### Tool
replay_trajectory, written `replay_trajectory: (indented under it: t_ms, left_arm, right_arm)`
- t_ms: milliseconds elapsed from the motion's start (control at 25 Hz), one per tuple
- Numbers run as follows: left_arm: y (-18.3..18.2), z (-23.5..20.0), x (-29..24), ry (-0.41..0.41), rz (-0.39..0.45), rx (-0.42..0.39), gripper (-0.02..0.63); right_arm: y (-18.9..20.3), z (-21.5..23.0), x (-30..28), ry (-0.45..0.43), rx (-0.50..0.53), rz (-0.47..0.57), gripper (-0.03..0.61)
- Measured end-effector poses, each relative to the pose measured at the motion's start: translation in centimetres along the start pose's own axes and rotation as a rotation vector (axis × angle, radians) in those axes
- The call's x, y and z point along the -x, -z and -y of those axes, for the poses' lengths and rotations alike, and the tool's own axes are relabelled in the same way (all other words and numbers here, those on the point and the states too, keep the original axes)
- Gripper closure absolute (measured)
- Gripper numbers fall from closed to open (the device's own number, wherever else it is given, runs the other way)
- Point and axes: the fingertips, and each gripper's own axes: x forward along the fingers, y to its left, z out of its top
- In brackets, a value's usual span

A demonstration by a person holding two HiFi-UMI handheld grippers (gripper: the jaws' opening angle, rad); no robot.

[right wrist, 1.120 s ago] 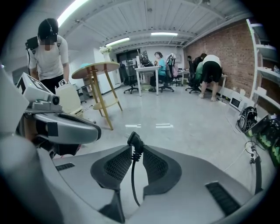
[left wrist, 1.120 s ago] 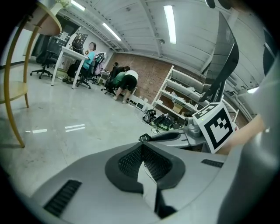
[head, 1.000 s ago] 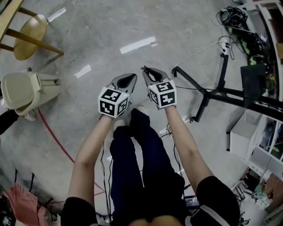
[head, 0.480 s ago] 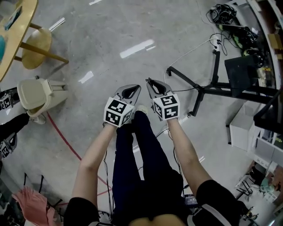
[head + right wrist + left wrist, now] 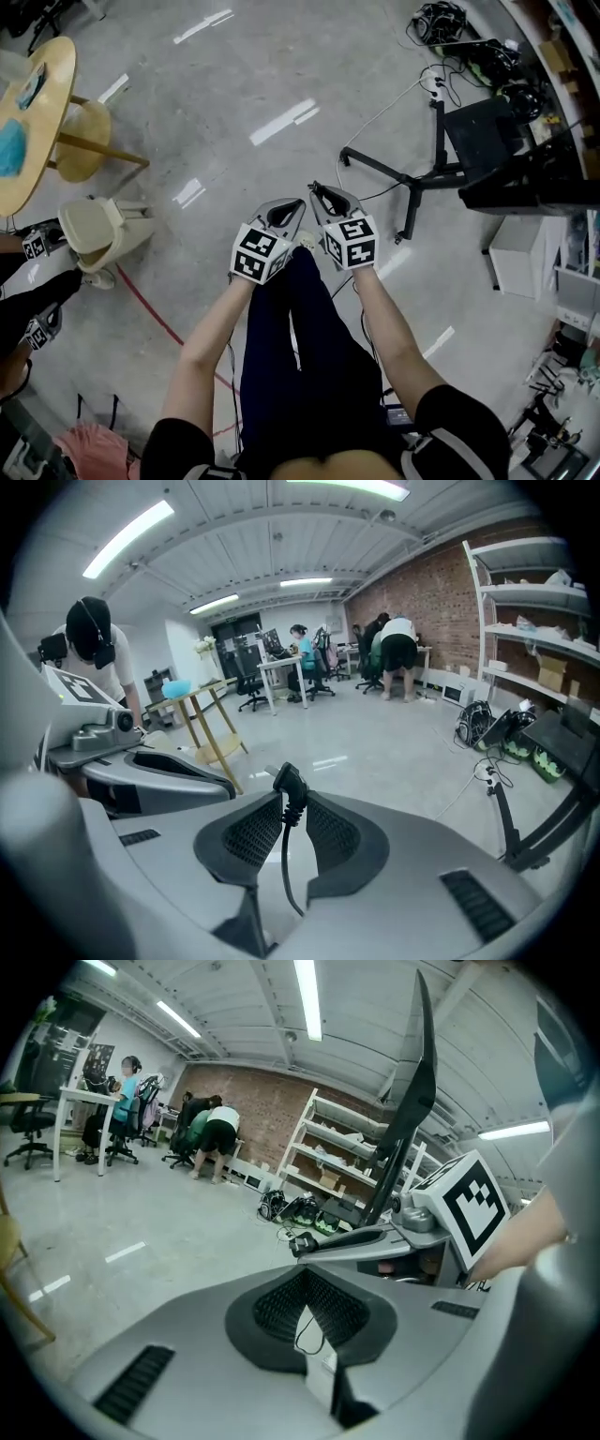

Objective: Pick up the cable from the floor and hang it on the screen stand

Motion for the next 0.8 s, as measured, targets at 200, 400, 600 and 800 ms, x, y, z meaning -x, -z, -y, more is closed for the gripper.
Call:
replay_trajectory:
  t_ms: [200,400,600,800]
  left_arm:
    - [-1.4,3.0,0.7,0.026,-0.020,-0.017,0.607]
    - [-3.1,5.8,1.9,0.047,-0.029,-0.021,0.607]
    - [-5.1,8.2,4.0,0.062,-0.025,-0.042,0.607]
    - [-8.1,10.8,5.1,0.082,0.022,-0.049,0.607]
  right_arm:
    - [-0.6,-0.4,3.8,0.027,-0.036,0.019,0.482]
    - [-2.4,-0.5,7.5,0.056,-0.067,0.054,0.482]
    - [-4.8,-1.6,11.0,0.071,-0.078,0.106,0.482]
    - [-6.8,-1.7,14.4,0.088,-0.083,0.174,0.482]
